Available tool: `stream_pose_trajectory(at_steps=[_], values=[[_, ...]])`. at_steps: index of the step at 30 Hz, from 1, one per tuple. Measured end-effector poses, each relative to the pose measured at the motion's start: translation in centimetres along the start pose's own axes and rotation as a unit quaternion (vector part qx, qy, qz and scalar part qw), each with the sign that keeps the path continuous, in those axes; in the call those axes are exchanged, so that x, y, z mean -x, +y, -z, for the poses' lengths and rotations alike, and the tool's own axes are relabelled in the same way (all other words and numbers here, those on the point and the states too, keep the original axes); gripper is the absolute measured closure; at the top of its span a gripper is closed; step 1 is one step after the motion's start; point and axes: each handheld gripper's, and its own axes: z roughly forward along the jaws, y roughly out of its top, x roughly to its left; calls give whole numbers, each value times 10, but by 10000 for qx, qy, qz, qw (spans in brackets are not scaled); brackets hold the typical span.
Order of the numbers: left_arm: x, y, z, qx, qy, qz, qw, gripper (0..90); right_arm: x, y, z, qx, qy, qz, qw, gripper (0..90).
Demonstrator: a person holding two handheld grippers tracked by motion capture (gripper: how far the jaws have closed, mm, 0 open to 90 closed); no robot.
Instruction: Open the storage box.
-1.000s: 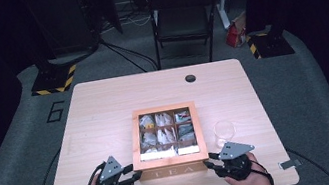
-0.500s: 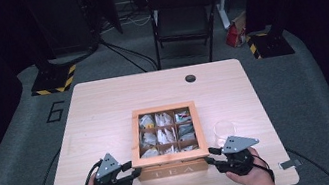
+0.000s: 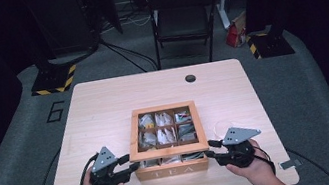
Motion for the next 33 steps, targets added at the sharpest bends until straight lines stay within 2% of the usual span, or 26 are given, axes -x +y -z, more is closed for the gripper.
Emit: stream_pose_trajectory(at_steps=[3,4,9,15,18,21,24,27,31,32,33], values=[[-1,4,2,24,71,-52,10000,556,1,5,2,20,-20,94,10000,596],[-1,5,2,30,58,-4,10000,550,1,6,2,27,-27,75,10000,595],[-2,14,5,111,129,-152,9997,535,3,16,5,63,-59,164,9998,552],[-5,23,8,161,111,-197,9996,500,6,28,6,62,-92,302,9995,504],[-6,28,8,198,135,-257,9994,485,8,33,5,91,-115,289,9995,489],[-9,33,9,230,100,-234,9994,478,11,37,5,131,-123,265,9995,478],[-12,38,9,303,97,-270,9991,471,15,41,4,205,-108,341,9991,474],[-15,42,9,326,24,-327,9989,458,16,45,2,217,-157,312,9992,460],[-17,47,8,412,65,-409,9983,446,19,50,1,282,-149,217,9993,451],[-18,49,8,440,67,-419,9981,446,21,51,2,295,-135,274,9991,452],[-19,50,9,422,60,-440,9981,447,20,53,2,324,-166,188,9992,453]])
